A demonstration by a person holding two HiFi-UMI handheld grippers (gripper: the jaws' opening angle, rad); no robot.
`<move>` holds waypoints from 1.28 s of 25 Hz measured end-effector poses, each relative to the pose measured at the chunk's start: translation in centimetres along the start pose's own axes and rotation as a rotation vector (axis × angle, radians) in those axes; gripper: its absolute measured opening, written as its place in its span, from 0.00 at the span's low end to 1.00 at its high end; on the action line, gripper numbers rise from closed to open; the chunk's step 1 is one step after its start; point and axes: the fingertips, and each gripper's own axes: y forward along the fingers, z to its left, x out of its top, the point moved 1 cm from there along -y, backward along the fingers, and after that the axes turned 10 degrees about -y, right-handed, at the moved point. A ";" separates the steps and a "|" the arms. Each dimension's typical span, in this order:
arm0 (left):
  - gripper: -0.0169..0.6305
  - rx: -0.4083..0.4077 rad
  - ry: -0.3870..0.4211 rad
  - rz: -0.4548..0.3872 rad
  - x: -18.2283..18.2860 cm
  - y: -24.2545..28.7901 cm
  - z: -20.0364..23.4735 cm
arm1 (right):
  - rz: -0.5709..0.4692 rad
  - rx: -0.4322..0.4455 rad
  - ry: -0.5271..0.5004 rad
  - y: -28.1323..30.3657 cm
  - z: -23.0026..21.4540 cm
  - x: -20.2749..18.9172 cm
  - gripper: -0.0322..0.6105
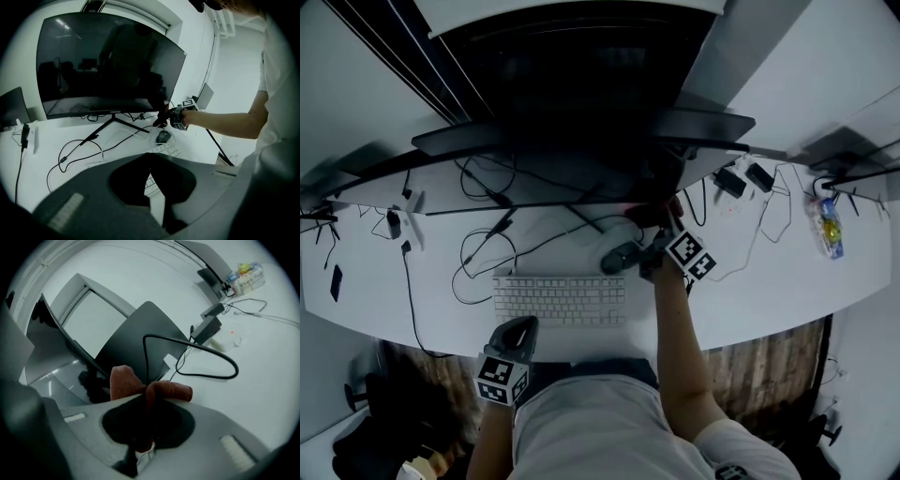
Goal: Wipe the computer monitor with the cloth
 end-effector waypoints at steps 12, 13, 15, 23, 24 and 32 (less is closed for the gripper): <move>0.04 0.035 -0.042 -0.014 -1.3 -1.9 1.1 | 0.058 0.060 0.131 1.2 3.6 -3.3 0.12; 0.04 0.040 -0.048 -0.016 -1.4 -2.1 1.2 | 0.063 0.062 0.131 1.3 3.9 -3.6 0.12; 0.04 0.047 -0.058 -0.018 -1.8 -2.6 1.5 | 0.070 0.064 0.132 1.5 4.4 -4.0 0.12; 0.04 0.057 -0.075 -0.026 -2.7 -4.4 3.7 | 0.118 0.112 0.101 2.3 7.9 -6.6 0.12; 0.04 0.058 -0.076 -0.027 -2.7 -4.6 4.0 | 0.122 0.116 0.098 2.5 8.5 -7.0 0.12; 0.04 0.071 -0.082 -0.047 -3.0 -6.9 6.6 | 0.150 0.138 0.080 3.4 12.2 -9.6 0.12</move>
